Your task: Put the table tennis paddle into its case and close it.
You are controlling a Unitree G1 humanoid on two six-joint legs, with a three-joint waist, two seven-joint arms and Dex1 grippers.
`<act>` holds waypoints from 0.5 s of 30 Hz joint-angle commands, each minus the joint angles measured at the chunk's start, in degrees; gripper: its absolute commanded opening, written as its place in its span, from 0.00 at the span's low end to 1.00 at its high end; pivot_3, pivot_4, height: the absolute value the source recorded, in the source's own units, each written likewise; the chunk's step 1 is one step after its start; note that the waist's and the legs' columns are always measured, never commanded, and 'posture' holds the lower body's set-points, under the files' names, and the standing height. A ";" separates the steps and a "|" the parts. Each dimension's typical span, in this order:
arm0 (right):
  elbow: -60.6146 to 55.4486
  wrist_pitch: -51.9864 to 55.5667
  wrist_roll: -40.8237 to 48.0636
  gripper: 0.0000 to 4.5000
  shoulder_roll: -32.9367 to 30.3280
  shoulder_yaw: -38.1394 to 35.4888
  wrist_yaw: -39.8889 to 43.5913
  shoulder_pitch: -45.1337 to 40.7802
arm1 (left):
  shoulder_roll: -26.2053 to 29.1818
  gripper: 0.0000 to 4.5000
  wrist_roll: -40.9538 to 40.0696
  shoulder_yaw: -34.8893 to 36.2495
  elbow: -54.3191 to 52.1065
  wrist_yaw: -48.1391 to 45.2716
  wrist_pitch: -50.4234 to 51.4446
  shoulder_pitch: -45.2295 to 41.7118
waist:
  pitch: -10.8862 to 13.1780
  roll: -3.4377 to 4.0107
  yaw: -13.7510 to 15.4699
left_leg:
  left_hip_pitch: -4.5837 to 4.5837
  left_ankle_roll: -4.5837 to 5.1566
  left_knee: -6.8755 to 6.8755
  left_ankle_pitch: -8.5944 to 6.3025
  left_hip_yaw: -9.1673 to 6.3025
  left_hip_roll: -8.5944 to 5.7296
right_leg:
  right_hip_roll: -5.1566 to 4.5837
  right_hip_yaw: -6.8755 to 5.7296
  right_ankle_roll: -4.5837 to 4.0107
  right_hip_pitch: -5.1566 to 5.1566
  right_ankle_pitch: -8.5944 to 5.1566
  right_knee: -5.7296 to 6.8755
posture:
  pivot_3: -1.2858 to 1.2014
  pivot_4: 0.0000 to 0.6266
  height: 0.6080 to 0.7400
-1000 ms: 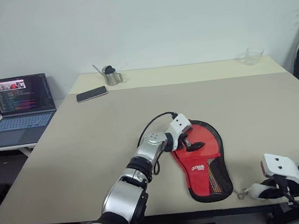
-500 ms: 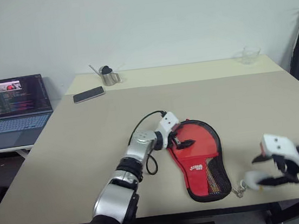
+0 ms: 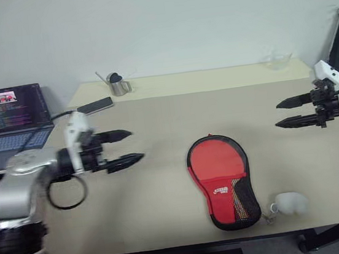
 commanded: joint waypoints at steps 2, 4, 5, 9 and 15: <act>6.84 -5.37 -2.63 0.81 -0.13 0.08 4.67 -5.41 | 6.75 1.00 -1.45 10.92 -1.82 -1.88 -0.73 8.02 | 0.16 0.10 0.07 | -0.02 0.00 -0.01 0.00 0.01 0.02 | 0.01 -0.01 -0.01 -0.06 -0.01 0.03 | 0.52 0.24 1.00; 6.90 -5.94 -2.34 0.81 0.60 0.01 5.30 -5.87 | 8.04 1.00 -1.99 14.30 -2.04 -1.94 -1.02 11.10 | 0.21 0.19 -0.02 | -0.01 -0.01 -0.01 0.00 0.00 0.04 | 0.01 -0.03 -0.05 -0.06 -0.03 0.06 | 0.52 0.24 1.00; 6.78 -5.93 -2.11 0.81 0.88 -0.18 5.30 -5.91 | 8.38 1.00 -2.31 15.45 -2.33 -1.58 -1.05 12.12 | 0.22 0.21 0.00 | 0.00 -0.01 -0.03 0.00 0.00 0.05 | 0.01 -0.03 -0.06 -0.07 -0.03 0.07 | 0.52 0.24 1.00; 1.92 -2.91 1.03 0.81 0.52 -0.86 5.94 -4.63 | 10.13 1.00 -4.10 19.21 -2.69 -1.60 0.08 13.81 | 0.31 0.31 0.06 | -0.01 -0.01 -0.01 0.00 0.00 0.03 | -0.01 -0.03 -0.06 -0.05 -0.03 0.09 | 0.52 0.24 1.00; -4.14 -0.59 2.32 0.81 -0.77 -2.07 4.40 0.30 | 10.76 1.00 -5.02 19.88 -3.05 -1.48 -0.07 16.61 | 0.34 0.32 0.10 | -0.01 -0.02 -0.03 -0.01 0.00 0.04 | -0.01 -0.03 -0.06 -0.06 -0.03 0.07 | 0.52 0.24 1.00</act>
